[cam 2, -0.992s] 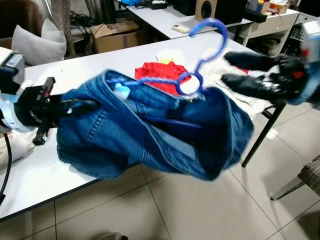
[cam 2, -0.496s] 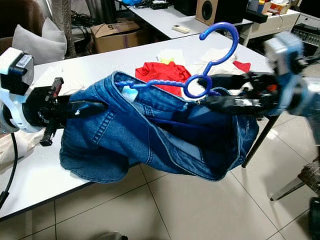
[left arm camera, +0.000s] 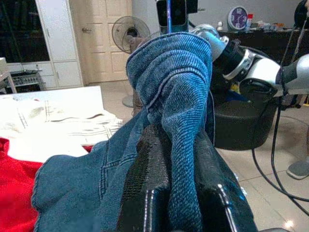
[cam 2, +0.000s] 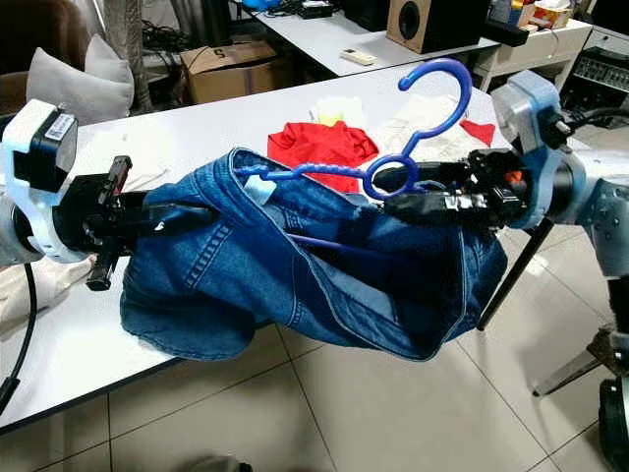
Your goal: Hang hanger
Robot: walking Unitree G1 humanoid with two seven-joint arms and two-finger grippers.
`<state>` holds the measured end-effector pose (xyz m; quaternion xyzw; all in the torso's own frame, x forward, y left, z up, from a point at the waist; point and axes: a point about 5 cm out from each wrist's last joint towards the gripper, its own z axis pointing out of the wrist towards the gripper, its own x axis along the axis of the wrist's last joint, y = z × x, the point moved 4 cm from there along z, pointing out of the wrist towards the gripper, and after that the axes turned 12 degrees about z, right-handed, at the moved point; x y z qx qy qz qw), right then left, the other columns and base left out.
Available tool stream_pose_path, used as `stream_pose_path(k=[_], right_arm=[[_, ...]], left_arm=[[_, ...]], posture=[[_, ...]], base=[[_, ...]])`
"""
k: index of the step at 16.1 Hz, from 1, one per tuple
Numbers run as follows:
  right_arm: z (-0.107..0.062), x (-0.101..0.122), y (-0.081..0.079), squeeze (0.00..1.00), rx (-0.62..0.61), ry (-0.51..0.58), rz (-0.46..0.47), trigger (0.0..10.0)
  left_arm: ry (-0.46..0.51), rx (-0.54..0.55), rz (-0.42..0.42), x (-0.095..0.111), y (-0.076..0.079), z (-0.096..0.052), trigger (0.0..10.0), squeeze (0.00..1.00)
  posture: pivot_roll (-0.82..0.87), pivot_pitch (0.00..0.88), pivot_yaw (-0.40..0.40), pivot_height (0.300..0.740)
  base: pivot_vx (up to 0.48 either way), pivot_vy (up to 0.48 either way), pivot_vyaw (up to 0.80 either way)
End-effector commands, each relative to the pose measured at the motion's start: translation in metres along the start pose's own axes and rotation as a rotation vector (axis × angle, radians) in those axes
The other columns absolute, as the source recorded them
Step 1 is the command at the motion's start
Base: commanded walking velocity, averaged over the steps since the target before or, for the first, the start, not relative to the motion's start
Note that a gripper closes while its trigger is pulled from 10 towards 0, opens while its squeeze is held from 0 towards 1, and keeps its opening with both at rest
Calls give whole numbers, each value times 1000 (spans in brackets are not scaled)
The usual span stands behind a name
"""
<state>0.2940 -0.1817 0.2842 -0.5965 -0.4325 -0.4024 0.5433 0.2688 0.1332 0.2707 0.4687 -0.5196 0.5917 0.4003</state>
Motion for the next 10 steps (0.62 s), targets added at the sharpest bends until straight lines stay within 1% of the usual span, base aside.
stream_pose_path(k=[1,4,7,10], right_arm=[[10,7,-5,0,56,-22,-39,0],[12,9,-4,0,54,-15,-43,0],[14,6,-3,0,52,-13,-40,0],[14,0,0,0,6,-20,-51,0]], left_arm=[[-11,-44,31,2,3,8,0,0],[-17,-34,45,2,1,9,0,0],[-23,-10,61,0,-3,8,0,0],[-22,39,72,0,-10,3,0,0]], posture=[[-107,0,37,719],[-110,0,36,719],[-110,0,36,719],[-114,0,46,719]], base=[[0,0,0],[0,0,0],[0,0,0],[0,0,0]])
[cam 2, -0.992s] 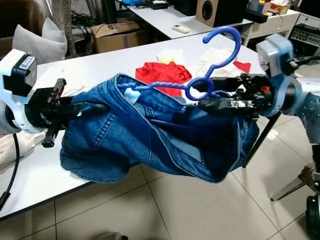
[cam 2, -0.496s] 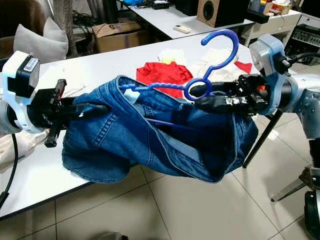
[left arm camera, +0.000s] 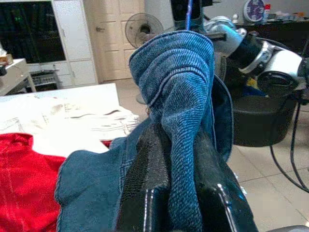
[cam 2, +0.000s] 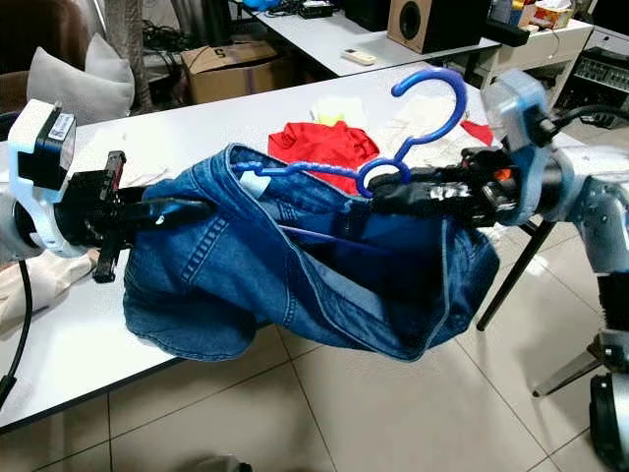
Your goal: Hang hanger
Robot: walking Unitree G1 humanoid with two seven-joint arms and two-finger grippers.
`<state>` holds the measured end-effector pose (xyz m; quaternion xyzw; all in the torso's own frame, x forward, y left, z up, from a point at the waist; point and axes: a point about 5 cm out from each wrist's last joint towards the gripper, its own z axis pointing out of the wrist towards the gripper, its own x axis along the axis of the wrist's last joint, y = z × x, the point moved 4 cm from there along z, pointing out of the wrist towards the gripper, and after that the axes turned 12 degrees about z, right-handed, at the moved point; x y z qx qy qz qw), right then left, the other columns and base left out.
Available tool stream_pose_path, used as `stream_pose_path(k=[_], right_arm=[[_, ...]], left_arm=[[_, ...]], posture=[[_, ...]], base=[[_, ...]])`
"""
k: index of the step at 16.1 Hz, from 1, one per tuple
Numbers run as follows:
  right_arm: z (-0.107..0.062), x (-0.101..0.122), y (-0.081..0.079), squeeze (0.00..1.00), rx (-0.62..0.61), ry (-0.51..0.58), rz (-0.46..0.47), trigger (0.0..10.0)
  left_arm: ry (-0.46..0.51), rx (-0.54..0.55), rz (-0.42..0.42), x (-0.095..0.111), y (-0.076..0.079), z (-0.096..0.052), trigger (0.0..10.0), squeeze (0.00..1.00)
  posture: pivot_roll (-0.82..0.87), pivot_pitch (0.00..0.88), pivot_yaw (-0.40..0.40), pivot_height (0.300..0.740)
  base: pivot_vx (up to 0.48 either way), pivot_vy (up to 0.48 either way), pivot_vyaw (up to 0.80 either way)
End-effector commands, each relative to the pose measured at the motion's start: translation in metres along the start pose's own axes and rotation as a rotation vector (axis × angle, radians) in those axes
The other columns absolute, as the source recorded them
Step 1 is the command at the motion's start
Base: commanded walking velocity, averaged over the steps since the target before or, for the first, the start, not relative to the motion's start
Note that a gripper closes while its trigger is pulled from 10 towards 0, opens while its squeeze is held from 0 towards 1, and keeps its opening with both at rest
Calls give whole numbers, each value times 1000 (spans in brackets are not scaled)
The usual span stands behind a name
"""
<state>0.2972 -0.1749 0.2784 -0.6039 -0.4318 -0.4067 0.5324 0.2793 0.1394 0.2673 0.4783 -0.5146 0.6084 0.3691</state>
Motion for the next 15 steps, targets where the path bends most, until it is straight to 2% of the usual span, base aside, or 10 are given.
stream_pose_path(k=[1,4,5,6,8,9,12,15], right_arm=[[7,3,-5,0,18,-5,-36,0],[10,-3,-6,0,-23,-4,-46,0],[15,-7,-6,0,-57,16,-61,0],[18,-9,-6,0,-85,38,-73,0],[20,-11,-5,0,-133,79,-95,0],[21,-11,-6,0,-140,90,-97,0],[21,-10,-11,0,-203,123,-112,0],[17,-9,-17,0,-203,138,-109,0]], left_arm=[[7,-2,40,7,-2,5,0,0],[12,24,39,6,-3,2,0,0],[16,41,32,4,-3,1,2353,0],[19,58,24,3,-3,1,10000,0],[58,73,-28,4,-3,-1,10000,12],[61,64,-34,5,-2,-2,10000,1000],[28,-14,-38,11,11,-7,10000,1000],[34,3,-21,18,7,-13,10000,1000]], posture=[[-115,0,48,719],[-118,0,52,719],[-119,0,56,719],[-120,0,59,719],[-123,0,63,719],[-124,0,64,719],[-122,0,62,719],[-122,0,62,719]], base=[[0,0,0],[0,0,0],[0,0,0],[0,0,0],[0,0,0],[0,0,0],[0,0,0],[0,0,0]])
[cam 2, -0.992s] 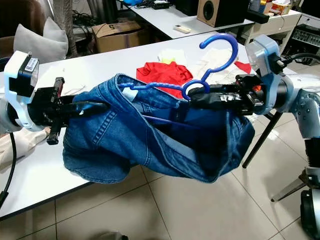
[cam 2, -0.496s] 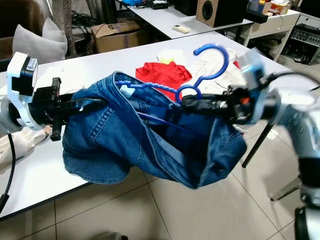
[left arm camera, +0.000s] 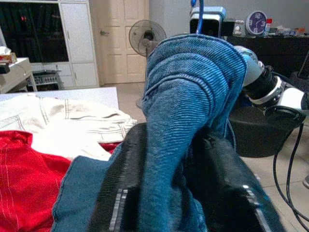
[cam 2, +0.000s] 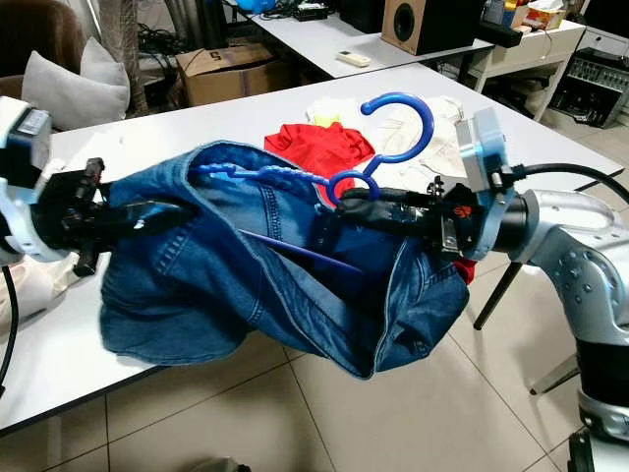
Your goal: Hang hanger
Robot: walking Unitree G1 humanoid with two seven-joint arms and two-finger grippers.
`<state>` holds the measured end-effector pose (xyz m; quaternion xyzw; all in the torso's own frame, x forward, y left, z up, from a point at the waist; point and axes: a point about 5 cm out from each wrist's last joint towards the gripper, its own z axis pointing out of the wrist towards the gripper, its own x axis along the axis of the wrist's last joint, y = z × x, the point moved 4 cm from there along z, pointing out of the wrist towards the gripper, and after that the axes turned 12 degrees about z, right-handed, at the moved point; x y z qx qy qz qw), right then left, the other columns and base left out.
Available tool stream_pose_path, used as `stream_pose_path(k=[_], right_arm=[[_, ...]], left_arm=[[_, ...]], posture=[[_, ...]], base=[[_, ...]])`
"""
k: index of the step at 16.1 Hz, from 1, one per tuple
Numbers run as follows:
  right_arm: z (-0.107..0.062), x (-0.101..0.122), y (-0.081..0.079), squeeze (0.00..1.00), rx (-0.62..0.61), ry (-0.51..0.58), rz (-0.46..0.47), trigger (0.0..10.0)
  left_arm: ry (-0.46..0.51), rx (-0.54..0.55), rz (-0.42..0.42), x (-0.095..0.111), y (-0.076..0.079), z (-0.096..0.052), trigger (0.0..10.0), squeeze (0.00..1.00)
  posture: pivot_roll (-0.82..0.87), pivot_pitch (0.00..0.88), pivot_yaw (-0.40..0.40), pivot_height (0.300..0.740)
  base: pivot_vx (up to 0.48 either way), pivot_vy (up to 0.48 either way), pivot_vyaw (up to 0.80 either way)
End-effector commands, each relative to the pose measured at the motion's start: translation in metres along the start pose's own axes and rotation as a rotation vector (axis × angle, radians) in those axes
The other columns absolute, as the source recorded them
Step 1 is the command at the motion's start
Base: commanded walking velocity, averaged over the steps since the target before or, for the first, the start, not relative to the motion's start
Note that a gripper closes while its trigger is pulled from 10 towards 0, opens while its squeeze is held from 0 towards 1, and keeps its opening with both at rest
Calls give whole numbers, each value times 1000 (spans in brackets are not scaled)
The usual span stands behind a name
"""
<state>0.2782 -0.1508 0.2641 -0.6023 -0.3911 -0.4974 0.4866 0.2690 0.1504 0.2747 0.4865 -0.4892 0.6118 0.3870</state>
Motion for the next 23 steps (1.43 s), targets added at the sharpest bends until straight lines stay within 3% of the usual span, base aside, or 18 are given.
stream_pose_path(k=[1,3,5,6,9,11,12,13,15,16,18,21,22,23], right_arm=[[-7,10,-1,0,-33,27,-25,0],[-7,20,-9,0,-20,47,-39,0],[-4,29,-11,0,-56,69,-57,0],[-2,33,-11,0,-70,86,-61,0],[2,36,-14,0,-108,120,-37,0],[7,24,-19,0,-117,136,20,0],[10,22,-19,0,-144,164,39,0],[12,19,-18,0,-177,179,46,0],[18,8,-11,0,-268,192,49,0],[20,2,-4,0,-329,225,63,0],[19,0,2,0,-378,260,80,0],[19,-7,11,0,-429,263,92,0],[23,-9,12,0,-434,264,97,0],[25,-10,13,0,-433,261,98,0]], left_arm=[[15,-9,29,10,-1,-3,10000,1000],[140,80,38,29,-15,-13,10000,1000],[256,205,47,47,-33,-17,10000,35],[279,215,40,50,-34,-17,10000,0],[276,304,41,50,-42,-18,10000,0],[149,520,166,42,-63,-24,10000,0],[53,614,165,33,-70,-23,10000,0],[2,666,184,28,-73,-21,10000,0],[-2,713,187,25,-72,-12,10000,0],[44,735,123,21,-69,-3,10000,1000],[123,730,43,19,-65,8,10000,1000],[216,766,-63,12,-65,11,10000,1000],[167,725,-58,-1,-56,21,10000,733],[162,712,-58,-4,-52,25,10000,333]], posture=[[-120,0,58,719],[-120,0,59,719],[-121,0,60,719],[-121,0,60,719],[-120,0,55,719],[-116,0,53,719],[-115,0,55,719],[-115,0,58,719],[-117,0,62,719],[-115,0,63,719],[-115,0,64,719],[-116,0,61,719],[-117,0,61,719],[-119,0,59,719]], base=[[0,0,0],[0,0,0],[0,0,0],[0,0,0],[0,0,0],[0,0,0],[0,0,0],[0,0,0],[0,0,0],[0,0,0],[0,0,0],[0,0,0],[0,0,0],[0,0,0]])
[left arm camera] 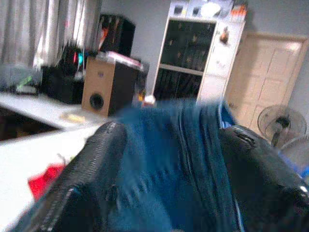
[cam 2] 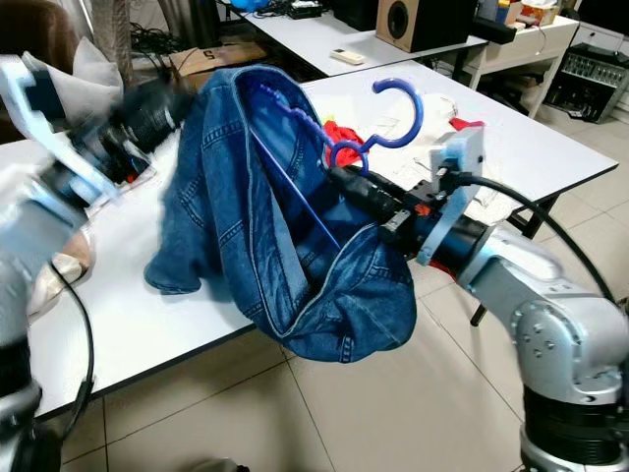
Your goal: Hang hanger
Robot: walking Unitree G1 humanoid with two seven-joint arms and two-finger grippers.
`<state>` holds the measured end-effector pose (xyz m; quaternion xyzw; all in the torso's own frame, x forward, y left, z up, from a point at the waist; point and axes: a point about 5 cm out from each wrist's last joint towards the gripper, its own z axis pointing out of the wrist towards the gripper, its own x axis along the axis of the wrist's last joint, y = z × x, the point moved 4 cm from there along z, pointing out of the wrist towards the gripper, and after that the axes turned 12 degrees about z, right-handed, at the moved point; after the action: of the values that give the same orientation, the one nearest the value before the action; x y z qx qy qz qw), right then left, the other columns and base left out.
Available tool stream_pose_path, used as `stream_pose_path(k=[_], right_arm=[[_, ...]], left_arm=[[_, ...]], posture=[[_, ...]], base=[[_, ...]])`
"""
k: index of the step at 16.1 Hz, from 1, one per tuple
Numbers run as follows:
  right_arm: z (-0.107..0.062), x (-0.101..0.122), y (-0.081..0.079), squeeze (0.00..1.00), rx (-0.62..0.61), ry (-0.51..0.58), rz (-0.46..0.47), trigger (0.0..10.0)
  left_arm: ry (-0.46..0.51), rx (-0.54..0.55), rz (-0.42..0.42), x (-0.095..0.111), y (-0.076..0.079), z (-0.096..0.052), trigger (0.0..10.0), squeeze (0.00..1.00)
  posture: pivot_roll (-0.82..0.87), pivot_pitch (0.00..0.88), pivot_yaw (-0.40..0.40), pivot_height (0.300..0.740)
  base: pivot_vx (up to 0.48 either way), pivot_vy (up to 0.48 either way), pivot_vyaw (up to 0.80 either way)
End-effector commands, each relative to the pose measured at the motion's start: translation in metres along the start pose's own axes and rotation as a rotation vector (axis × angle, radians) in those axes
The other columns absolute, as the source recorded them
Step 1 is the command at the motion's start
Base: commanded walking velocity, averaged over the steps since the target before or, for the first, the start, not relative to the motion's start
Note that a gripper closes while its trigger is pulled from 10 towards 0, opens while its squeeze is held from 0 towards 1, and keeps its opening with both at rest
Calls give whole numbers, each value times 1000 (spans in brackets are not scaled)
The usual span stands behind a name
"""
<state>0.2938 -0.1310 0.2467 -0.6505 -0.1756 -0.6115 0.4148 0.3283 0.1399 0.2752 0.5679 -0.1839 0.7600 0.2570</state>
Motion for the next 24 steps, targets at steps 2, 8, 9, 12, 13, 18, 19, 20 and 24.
stream_pose_path(k=[2,8,9,12,13,18,19,20,24], right_arm=[[6,0,-3,0,13,12,-12,0],[17,-4,-14,0,75,3,-9,0],[18,-5,-16,0,81,2,-9,0],[21,-7,-21,0,107,-6,-10,0],[22,-8,-21,0,109,-8,-10,0],[24,-9,-23,0,117,-9,-13,0],[24,-9,-23,0,116,-9,-14,0],[24,-9,-23,0,117,-10,-14,0],[25,-9,-24,0,123,-17,-22,0]], left_arm=[[24,-34,28,3,13,4,10000,0],[-24,48,99,-11,10,12,10000,0],[-20,63,97,-11,8,12,10000,0],[-19,113,85,-13,2,18,10000,0],[-22,103,93,-14,4,20,8392,0],[-37,153,120,-17,-3,21,0,0],[-40,156,125,-17,-4,21,0,0],[-49,164,140,-18,-6,21,0,0],[-85,183,190,-23,-10,20,0,0]], posture=[[-121,0,56,719],[-115,0,51,719],[-116,0,51,719],[-114,0,51,719],[-113,0,51,719],[-113,0,54,719],[-113,0,54,719],[-113,0,54,719],[-112,0,54,719]], base=[[0,0,0],[0,0,0],[0,0,0],[0,0,0],[0,0,0],[0,0,0],[0,0,0],[0,0,0],[0,0,0]])
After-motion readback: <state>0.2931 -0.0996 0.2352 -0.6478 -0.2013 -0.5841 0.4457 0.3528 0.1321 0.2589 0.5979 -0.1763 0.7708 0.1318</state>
